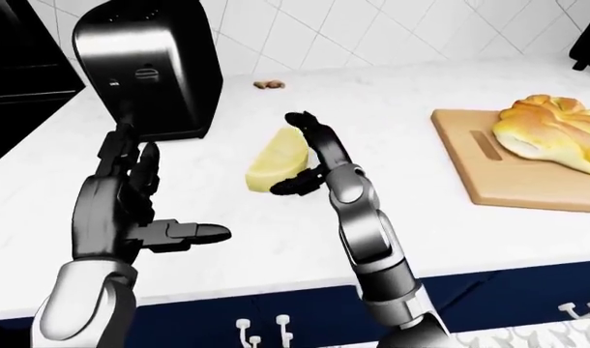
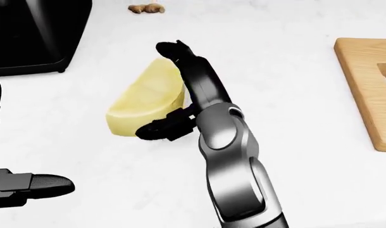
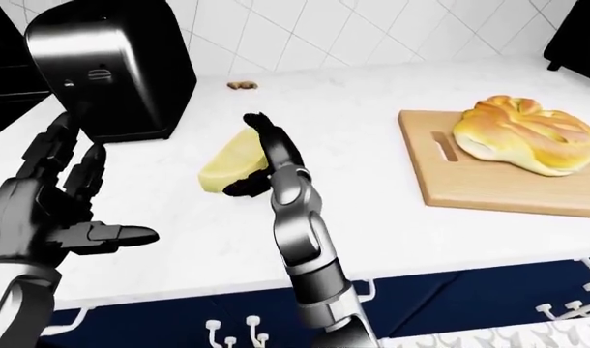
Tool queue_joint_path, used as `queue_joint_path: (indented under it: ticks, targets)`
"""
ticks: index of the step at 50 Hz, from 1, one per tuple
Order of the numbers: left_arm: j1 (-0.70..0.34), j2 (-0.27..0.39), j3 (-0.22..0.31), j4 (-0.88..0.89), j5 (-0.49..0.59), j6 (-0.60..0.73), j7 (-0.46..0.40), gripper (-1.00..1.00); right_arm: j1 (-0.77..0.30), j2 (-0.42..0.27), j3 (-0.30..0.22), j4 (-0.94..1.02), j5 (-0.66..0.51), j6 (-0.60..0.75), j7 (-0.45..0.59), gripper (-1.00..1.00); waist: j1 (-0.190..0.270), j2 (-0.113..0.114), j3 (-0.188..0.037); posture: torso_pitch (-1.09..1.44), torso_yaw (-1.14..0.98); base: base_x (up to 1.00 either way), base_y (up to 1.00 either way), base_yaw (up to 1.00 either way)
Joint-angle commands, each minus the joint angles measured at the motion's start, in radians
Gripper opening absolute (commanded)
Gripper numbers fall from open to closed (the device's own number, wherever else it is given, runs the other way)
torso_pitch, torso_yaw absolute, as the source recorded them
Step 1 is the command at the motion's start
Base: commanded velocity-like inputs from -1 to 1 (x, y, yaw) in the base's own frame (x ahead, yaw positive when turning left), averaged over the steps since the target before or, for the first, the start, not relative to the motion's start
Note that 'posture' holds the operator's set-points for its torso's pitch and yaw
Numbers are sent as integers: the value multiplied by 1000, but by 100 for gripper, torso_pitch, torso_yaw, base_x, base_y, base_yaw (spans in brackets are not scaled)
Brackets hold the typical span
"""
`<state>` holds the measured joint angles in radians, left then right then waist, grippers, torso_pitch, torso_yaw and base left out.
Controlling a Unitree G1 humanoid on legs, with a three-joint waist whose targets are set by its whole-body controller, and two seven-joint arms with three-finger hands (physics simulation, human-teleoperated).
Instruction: Pick up the wedge of cheese and place it on the slice of bread to prepare a simple cheese on bread dish.
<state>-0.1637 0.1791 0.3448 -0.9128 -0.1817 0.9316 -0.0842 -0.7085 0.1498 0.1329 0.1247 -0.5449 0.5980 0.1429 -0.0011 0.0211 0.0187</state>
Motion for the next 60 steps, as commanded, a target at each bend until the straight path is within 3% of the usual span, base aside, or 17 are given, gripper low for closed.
queue_joint_path:
  ticks: [1,14,21,37,39,48,49,55,57,60]
  targets:
    - [-18,9,7,-29,0,-32,1,100,-28,10,14,-31,-1,-32,4,28,2,5,-21,0,0,0,0,0]
    - [-8,8,21,-40,-9,-28,-2,100,-35,20,13,-17,-36,-51,2,-22,-1,7,-27,0,0,0,0,0]
    - [-5,7,19,-35,-8,-37,-3,100,-60,8,-4,-90,-13,0,5,-77,1,5,-24,0,0,0,0,0]
    - [-13,14,29,-40,-16,-29,-3,100,-124,-74,-55,-277,51,161,27,-90,5,-1,-16,0,0,0,0,0]
    - [-15,16,30,-43,-18,-26,-2,100,-130,-83,-62,-293,63,171,25,-100,4,-2,-16,0,0,0,0,0]
    - [-15,14,21,-58,-14,-12,4,100,-132,-100,-68,-330,113,207,8,-100,3,-1,-16,0,0,0,0,0]
    - [-16,14,19,-60,-13,-9,5,100,-134,-101,-68,-336,116,214,8,-100,0,1,-35,0,0,0,-5,0]
    - [-16,14,25,-59,-13,-11,1,100,-140,-104,-62,-359,125,236,8,-100,4,52,-20,0,0,0,-29,0]
    - [-18,14,27,-61,-15,-8,1,100,-147,-105,-60,-370,123,249,11,-100,6,49,-16,0,0,0,-36,0]
    - [-25,17,32,-68,-20,6,3,100,-160,-108,-61,-384,121,266,17,-100,9,19,-4,0,0,0,-35,0]
